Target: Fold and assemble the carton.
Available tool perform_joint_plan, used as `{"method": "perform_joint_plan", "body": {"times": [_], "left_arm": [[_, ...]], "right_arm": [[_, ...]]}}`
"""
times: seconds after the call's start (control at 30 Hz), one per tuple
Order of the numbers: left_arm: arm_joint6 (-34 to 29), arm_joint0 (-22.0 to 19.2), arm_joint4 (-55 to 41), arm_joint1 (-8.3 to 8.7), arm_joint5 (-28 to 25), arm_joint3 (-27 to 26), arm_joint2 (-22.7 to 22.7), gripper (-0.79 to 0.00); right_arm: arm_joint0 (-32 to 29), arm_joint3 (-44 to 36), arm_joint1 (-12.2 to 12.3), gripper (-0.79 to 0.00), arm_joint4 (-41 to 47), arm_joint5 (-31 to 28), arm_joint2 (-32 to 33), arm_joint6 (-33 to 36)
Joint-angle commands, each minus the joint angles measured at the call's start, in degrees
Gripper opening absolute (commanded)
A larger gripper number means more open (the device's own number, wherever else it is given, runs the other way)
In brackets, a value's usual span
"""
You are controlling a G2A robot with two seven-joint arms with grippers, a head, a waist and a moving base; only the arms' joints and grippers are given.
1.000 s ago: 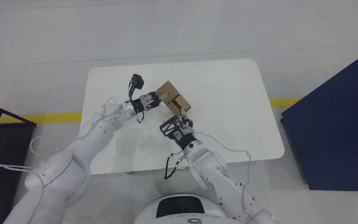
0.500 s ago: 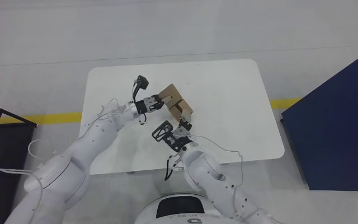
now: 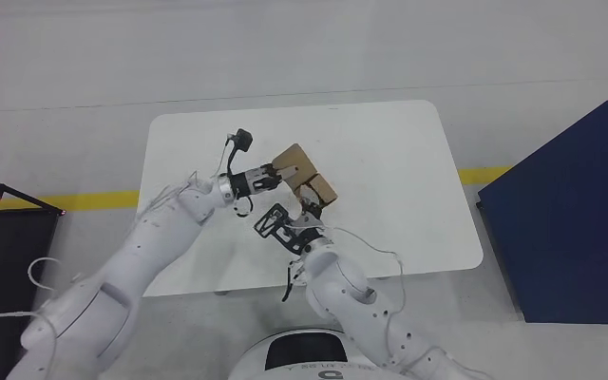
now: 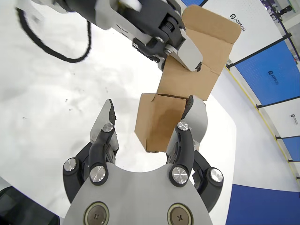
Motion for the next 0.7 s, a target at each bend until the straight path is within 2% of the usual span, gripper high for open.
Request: {"method": "perform_joint_plan", "body": {"times": [0.0,0.1,0.23,0.27,0.57,0.67], "left_arm": [[-1.39,1.07,-0.88,0.63,0.61,-1.89,-1.03,-0.785],[-3.25,2.44,-2.17,1.5,1.38,-4.18,-2.66,-0.785],[-5.28,4.13,-4.52,2.38,1.93,-6.69,-4.57,-0.785],[-5.82,4.42,-4.93,2.56,2.13,-7.19,-4.98,-0.785],[-8.89,6.78,-7.81,3.34,4.14,-10.18,-7.3,-0.785],[-9.38,7.24,-8.06,3.42,4.76,-10.63,-7.85,-0.785]], "right_arm": [[0.52,0.54,-0.32,-0.175,-0.13,-0.02,-0.56,0.79],[1.06,1.17,-0.73,-0.225,-0.52,-0.09,-1.04,1.95],[1.23,1.47,-1.13,-0.382,-0.81,-0.1,-1.27,2.66],[1.18,1.5,-1.2,-0.397,-0.88,-0.05,-1.25,2.82],[-0.41,0.21,-1.48,-0.434,-2.98,1.91,-0.37,2.51],[-0.84,-0.25,-1.59,-0.413,-3.21,2.91,0.16,2.13]]}}
